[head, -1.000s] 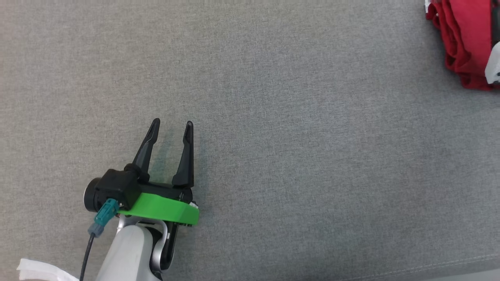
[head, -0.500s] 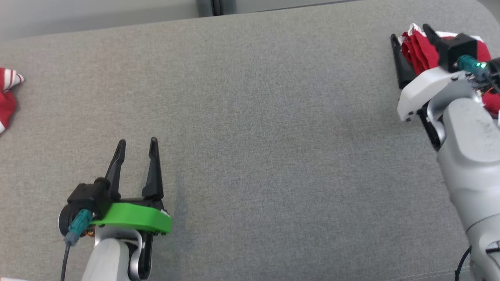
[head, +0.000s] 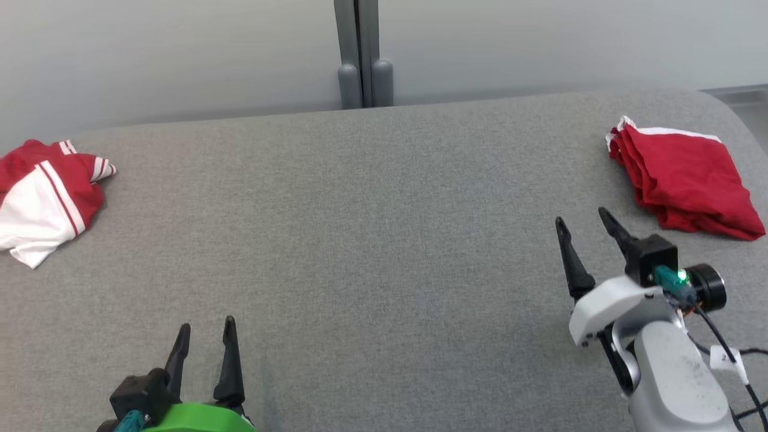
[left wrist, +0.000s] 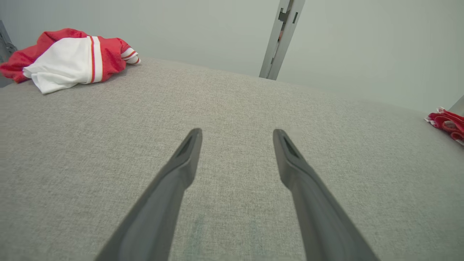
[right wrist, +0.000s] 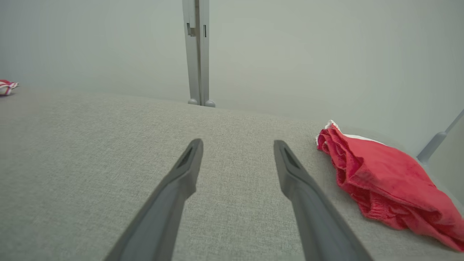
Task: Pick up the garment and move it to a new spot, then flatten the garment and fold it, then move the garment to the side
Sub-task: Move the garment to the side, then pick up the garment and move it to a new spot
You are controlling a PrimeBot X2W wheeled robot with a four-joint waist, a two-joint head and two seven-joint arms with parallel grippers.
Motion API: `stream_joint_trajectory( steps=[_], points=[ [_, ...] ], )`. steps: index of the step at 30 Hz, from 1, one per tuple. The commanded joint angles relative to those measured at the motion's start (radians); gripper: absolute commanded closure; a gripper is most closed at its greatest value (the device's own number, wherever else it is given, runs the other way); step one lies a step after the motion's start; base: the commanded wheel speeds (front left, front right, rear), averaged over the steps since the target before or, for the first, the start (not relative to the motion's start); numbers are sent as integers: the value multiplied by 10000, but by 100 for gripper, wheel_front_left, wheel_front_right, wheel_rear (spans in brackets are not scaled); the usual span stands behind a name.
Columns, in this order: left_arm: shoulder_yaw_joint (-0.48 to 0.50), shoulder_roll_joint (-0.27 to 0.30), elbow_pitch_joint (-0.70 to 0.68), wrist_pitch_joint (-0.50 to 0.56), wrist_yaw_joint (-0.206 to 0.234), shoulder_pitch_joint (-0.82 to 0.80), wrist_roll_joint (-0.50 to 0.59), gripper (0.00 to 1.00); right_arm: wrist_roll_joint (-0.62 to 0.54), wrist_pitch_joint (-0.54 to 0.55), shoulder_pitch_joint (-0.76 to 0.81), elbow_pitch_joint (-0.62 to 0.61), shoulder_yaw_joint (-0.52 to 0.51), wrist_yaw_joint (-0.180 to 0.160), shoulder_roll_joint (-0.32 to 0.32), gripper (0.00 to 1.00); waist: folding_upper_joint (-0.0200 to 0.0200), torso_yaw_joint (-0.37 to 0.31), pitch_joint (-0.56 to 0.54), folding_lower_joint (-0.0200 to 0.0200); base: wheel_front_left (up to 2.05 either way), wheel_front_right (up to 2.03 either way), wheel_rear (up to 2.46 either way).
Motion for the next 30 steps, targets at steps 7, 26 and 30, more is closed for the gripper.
stream_joint_trajectory(
  steps=[7, 26, 30],
  points=[
    [-221, 9, -168, -2, 158, 626, -412, 0, 1099, -40, 1838, -1162, 142, -15, 20, 0, 0, 156, -649, 0, 0, 0, 0],
    [-535, 11, -482, -2, 419, 860, -747, 0, 1825, -42, 2870, -1814, 163, -15, 31, 0, 0, 121, -865, 0, 0, 0, 0],
    [-551, 11, -483, -2, 399, 781, -717, 0, 1848, -41, 2933, -1790, 123, -15, 32, 0, 0, 185, -862, 0, 0, 0, 0]
  ],
)
